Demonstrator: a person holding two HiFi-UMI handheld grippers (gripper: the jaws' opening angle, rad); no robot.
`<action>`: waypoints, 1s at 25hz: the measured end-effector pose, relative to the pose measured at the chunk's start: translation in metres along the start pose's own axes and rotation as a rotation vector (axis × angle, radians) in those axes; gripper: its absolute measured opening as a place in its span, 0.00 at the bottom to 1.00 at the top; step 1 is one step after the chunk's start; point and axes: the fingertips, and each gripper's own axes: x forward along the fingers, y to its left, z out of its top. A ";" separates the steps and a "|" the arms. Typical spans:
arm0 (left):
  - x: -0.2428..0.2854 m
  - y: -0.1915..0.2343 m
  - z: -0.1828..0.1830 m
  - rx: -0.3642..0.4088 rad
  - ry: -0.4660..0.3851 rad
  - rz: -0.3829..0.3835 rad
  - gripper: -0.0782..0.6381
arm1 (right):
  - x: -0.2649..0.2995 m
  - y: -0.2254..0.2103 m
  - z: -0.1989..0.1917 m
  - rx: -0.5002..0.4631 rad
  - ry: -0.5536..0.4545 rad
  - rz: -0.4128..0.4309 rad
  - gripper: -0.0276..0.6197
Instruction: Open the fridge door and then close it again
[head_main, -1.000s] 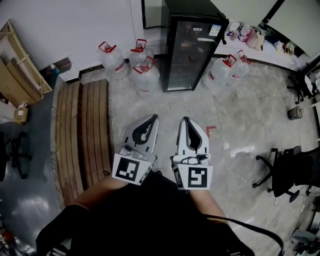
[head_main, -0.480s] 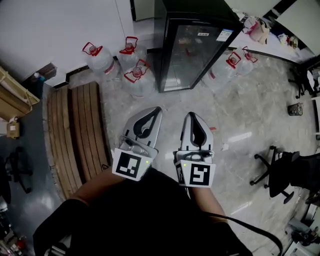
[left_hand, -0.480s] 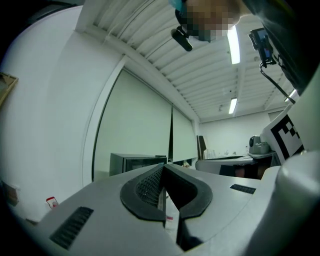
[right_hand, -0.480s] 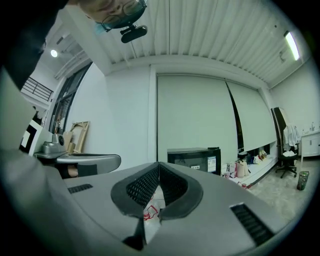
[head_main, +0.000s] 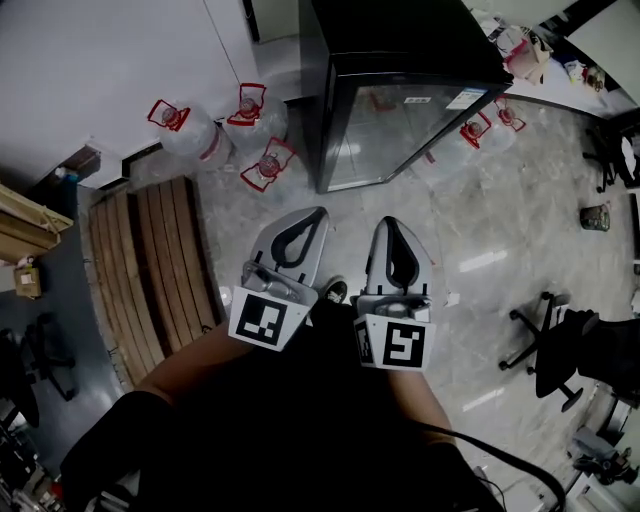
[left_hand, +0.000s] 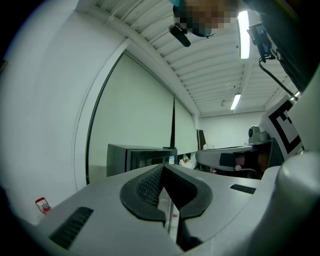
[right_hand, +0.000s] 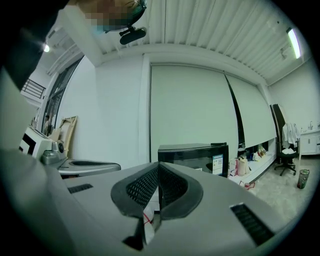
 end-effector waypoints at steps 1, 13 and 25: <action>0.010 0.003 -0.003 0.002 0.009 0.007 0.12 | 0.010 -0.005 -0.002 0.004 0.000 0.007 0.07; 0.103 0.047 -0.064 0.028 0.096 0.155 0.12 | 0.104 -0.056 -0.057 -0.001 0.041 0.112 0.07; 0.190 0.120 -0.165 0.083 0.106 -0.025 0.31 | 0.164 -0.060 -0.172 0.037 0.162 0.030 0.07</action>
